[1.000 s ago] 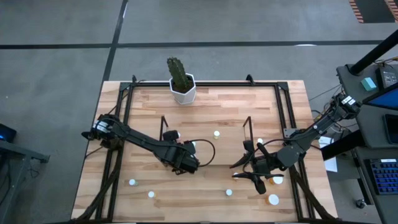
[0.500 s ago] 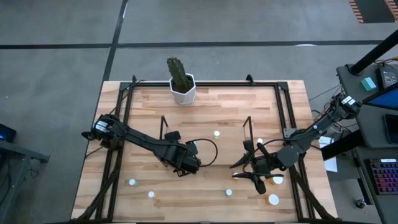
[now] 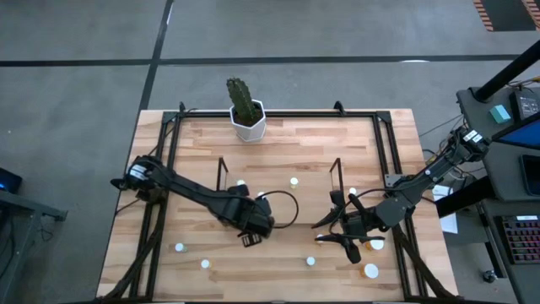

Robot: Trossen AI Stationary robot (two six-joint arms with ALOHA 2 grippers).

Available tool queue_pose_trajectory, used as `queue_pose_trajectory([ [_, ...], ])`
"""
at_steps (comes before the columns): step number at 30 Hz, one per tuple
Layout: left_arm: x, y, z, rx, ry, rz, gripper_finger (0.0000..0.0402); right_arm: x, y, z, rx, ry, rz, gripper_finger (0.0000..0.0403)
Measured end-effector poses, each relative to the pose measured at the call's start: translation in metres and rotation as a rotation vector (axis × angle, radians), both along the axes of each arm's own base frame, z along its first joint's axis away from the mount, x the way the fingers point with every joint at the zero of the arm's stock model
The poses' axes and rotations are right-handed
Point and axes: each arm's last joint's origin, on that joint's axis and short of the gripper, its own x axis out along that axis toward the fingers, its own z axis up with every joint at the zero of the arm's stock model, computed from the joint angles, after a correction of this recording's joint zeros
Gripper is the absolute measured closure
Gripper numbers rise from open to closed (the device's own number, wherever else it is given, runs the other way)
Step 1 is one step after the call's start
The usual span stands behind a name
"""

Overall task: Pick and place medicine bottles onto shelf by color
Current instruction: Put the pink pill bottle on the shelf aligned with the other pink pill bottle

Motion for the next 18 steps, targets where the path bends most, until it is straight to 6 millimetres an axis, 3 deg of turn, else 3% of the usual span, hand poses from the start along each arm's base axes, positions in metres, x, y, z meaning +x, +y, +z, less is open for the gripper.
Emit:
queue_pose_trajectory([
  [18,-0.009,0.006,-0.034,0.087,0.052,0.058,0.0402,0.000,0.000,0.000,0.000,0.000,0.000,0.0268],
])
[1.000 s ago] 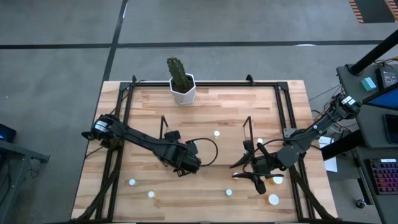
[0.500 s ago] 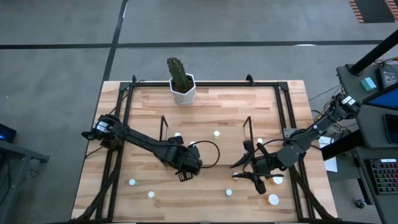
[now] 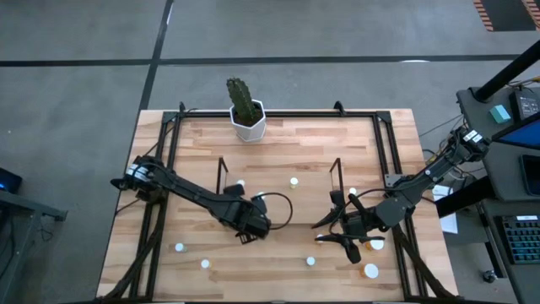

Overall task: Pick and place medicine bottles onto shelf by color
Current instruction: Put the pink pill bottle on the shelf aligned with the other pink pill bottle

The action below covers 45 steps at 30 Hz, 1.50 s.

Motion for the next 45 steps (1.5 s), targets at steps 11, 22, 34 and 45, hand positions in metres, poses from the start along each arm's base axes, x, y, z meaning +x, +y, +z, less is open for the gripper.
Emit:
queue_pose_trajectory([
  [11,-0.002,0.001,-0.004,0.008,0.015,0.004,0.0402,0.000,0.000,0.000,-0.007,-0.002,0.001,0.0268],
  [22,-0.006,0.006,-0.013,0.042,0.036,0.052,0.0402,0.000,0.000,0.000,-0.007,-0.002,0.001,0.0268],
  [34,0.001,0.004,0.002,0.038,-0.032,0.054,0.0402,0.000,0.000,0.000,-0.008,-0.002,0.001,0.0268],
  [45,-0.006,0.012,-0.014,0.099,0.018,0.072,0.0402,0.000,0.000,0.000,-0.009,-0.001,0.001,0.0268],
])
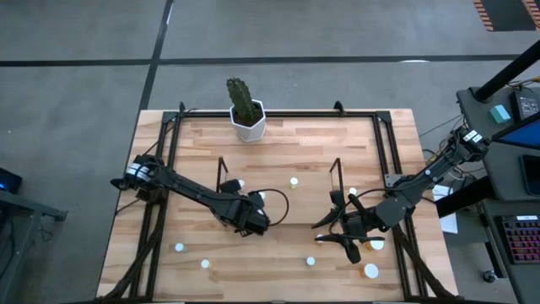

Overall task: Pick and place medicine bottles onto shelf by color
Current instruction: Put the pink pill bottle on the shelf aligned with the other pink pill bottle

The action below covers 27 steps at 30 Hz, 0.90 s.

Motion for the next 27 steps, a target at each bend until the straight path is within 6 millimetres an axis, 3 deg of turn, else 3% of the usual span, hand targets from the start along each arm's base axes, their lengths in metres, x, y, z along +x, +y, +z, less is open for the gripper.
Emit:
queue_pose_trajectory([
  [11,-0.001,0.000,0.002,-0.001,0.005,0.016,0.0402,0.000,0.000,0.000,0.000,0.000,0.000,0.0268],
  [17,0.007,-0.005,0.042,-0.083,-0.035,-0.065,0.0402,0.000,0.000,-0.001,-0.006,0.009,0.000,0.0268],
  [21,0.007,0.004,0.072,-0.054,-0.096,-0.171,0.0402,0.000,0.000,-0.001,-0.011,0.010,0.000,0.0268],
  [27,-0.004,0.028,0.077,0.011,-0.083,-0.166,0.0402,0.000,0.000,-0.001,-0.018,0.004,0.001,0.0268],
])
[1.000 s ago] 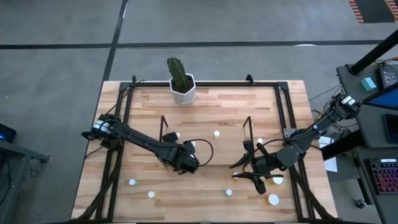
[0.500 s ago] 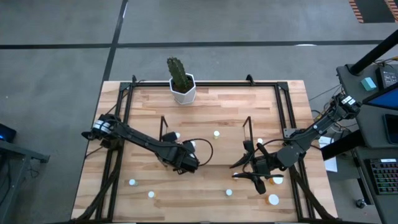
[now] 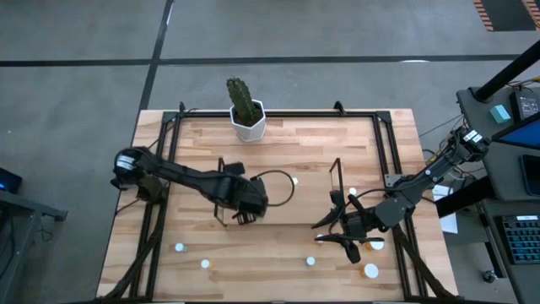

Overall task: Pick and place medicine bottles onto shelf by color
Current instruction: Put the pink pill bottle on the shelf aligned with the other pink pill bottle

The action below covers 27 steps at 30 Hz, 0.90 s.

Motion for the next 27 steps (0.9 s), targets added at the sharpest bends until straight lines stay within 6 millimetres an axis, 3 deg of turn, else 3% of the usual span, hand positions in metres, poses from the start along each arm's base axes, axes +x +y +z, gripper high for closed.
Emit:
queue_pose_trajectory([
  [10,-0.004,0.003,-0.028,0.003,0.021,0.033,0.0402,0.000,0.000,0.000,-0.028,-0.011,0.003,0.0268],
  [19,0.003,0.001,-0.029,-0.024,-0.058,0.031,0.0402,0.000,0.000,0.001,-0.035,-0.014,0.003,0.0268],
  [27,0.002,0.002,-0.046,-0.018,-0.043,0.058,0.0402,0.000,0.000,0.001,-0.035,-0.014,0.003,0.0268],
])
